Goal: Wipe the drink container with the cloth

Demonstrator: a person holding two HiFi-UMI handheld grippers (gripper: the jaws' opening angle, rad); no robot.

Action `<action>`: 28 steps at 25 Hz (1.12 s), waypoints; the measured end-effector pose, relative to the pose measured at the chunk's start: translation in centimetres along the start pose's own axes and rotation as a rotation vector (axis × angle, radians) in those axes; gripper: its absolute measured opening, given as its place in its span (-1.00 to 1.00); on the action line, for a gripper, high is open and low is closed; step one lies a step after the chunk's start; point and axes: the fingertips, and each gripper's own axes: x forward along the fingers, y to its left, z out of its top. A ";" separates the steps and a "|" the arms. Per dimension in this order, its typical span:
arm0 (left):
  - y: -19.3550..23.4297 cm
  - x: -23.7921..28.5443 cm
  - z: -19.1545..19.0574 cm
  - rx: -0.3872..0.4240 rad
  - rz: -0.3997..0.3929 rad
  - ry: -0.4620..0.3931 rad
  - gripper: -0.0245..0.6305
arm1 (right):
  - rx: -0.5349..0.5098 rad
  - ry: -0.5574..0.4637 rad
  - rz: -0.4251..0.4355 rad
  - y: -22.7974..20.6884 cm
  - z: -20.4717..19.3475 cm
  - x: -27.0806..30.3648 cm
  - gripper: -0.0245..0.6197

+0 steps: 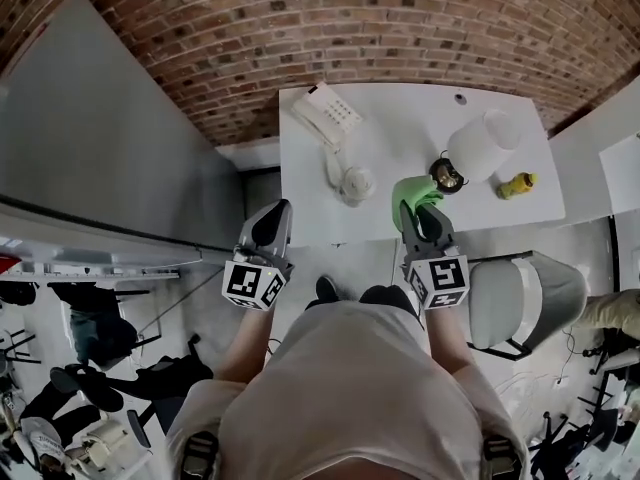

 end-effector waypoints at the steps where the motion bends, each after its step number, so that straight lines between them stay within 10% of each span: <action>1: 0.0 0.5 -0.3 -0.007 -0.003 0.007 -0.89 | 0.005 0.002 0.001 -0.3 -0.1 0.5 -0.82; 28: -2.5 8.1 -6.2 -0.050 -0.003 0.153 -0.90 | 0.096 0.242 0.260 -4.3 -9.6 16.9 -0.81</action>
